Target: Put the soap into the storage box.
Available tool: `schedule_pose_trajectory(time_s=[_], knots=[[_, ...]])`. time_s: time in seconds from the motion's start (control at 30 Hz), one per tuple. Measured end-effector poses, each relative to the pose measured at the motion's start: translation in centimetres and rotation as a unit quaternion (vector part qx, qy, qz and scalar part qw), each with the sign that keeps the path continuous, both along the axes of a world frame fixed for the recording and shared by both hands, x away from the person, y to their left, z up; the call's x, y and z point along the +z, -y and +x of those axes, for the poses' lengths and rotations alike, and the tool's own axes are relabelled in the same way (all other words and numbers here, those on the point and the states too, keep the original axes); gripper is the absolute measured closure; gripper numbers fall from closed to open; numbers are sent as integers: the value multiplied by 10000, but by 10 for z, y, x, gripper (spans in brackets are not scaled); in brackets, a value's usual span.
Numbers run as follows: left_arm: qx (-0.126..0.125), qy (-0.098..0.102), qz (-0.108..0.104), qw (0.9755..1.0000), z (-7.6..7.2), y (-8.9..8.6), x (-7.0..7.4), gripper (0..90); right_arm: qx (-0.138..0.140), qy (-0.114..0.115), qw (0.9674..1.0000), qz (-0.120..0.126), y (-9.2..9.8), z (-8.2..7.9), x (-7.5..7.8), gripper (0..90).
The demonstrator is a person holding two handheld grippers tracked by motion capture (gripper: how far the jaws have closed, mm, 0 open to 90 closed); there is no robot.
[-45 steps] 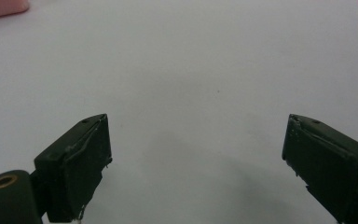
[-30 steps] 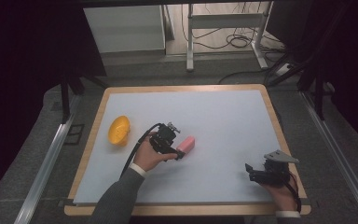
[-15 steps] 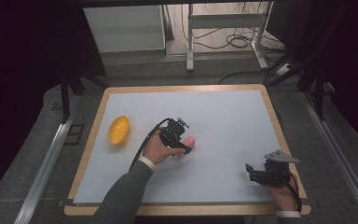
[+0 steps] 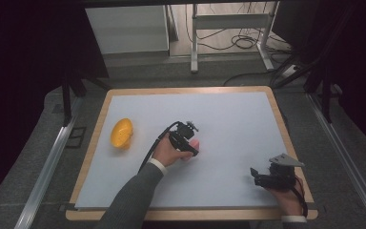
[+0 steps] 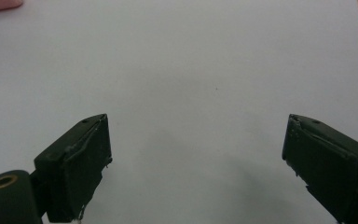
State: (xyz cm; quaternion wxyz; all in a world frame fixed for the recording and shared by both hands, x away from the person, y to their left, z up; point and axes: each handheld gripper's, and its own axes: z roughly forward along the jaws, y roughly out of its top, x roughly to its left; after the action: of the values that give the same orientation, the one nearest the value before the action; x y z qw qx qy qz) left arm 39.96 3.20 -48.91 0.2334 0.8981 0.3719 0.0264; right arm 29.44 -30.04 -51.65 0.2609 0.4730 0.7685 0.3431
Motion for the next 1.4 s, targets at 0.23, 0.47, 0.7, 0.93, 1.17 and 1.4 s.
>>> schedule_pose_trajectory(time_s=[0.23, 0.47, 0.7, 0.93, 1.17, 1.4], knots=[[100, 6, 154, 9998, 0, 3, -5, 562, 24, -5, 10000, 3, 0, 0, 0, 75], [118, 34, 168, 9998, -1, 2, -4, 602, 24, -10, 10000, 0, 0, 0, 0, 75], [121, 73, 129, 9998, -1, -2, -1, 603, 1, -13, 10000, -12, 1, 1, -1, 75], [108, 3, 51, 9999, -2, -11, 5, 603, 15, 16, 10000, -31, 1, 0, 0, 75], [155, -8, -31, 9999, -3, -24, 8, 603, 15, 20, 10000, -39, 0, 0, -1, 75], [229, 33, -78, 9997, -7, -42, 13, 603, -1, 20, 10000, -40, 1, 0, -1, 75]])
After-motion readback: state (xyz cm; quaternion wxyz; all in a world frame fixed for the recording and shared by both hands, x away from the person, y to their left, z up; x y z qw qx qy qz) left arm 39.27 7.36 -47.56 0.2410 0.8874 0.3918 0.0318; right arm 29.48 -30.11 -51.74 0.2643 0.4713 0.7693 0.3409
